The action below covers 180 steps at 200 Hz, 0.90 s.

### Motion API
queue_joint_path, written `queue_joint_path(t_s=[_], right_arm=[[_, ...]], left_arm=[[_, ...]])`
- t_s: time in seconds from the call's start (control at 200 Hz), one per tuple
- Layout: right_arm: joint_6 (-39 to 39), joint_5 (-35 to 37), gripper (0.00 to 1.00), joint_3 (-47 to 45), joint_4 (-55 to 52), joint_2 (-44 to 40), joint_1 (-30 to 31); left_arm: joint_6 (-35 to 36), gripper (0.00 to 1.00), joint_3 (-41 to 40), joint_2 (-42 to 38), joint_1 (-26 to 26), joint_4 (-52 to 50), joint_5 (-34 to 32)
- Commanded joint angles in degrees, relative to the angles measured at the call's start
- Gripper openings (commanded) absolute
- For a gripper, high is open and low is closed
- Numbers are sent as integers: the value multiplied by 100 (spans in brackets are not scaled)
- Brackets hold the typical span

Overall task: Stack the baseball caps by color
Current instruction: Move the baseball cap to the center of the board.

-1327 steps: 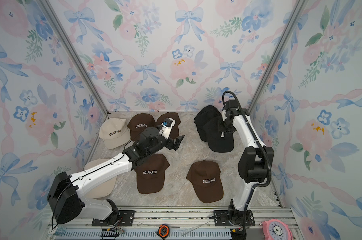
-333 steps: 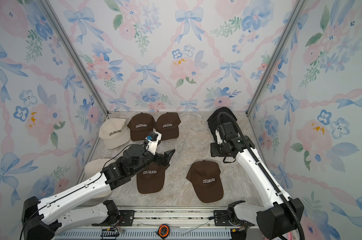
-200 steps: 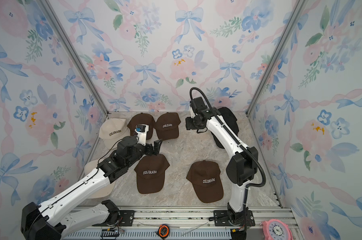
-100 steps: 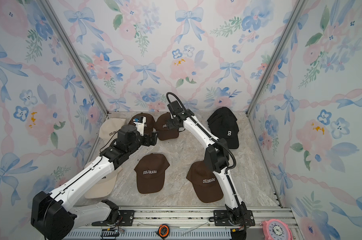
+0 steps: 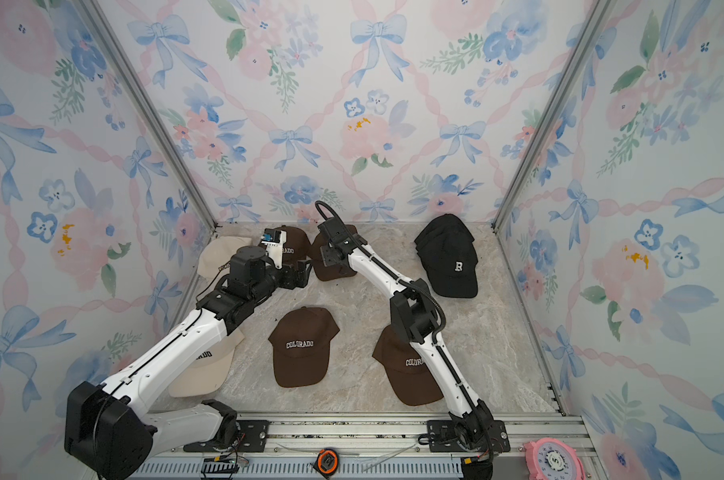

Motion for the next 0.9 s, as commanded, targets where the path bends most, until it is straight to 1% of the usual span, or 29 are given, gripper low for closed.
queue_joint_path(t_s=[0.0,0.385,0.575,0.695,0.77,0.84,0.895], right_arm=[[42,403,71,355,95,225,16],[401,600,68,1075,226,832,-66],[624,664,63,1233,205,957,-209],[652,636,58,1293,230,1012,-262],[693,535,54,1357,221,1068,-297],[722,444,53,1380,249,1089,-306],[727,417,51,1389,256,1111,-307]], left_arm=[[127,98,131,-149,55,-156,103],[159,98,167,-304,89,-369,150],[178,98,141,-427,99,-455,104],[163,98,103,-489,106,-465,87],[160,98,90,-512,103,-452,82],[156,98,82,-520,102,-464,69],[158,98,89,-524,105,-457,59]])
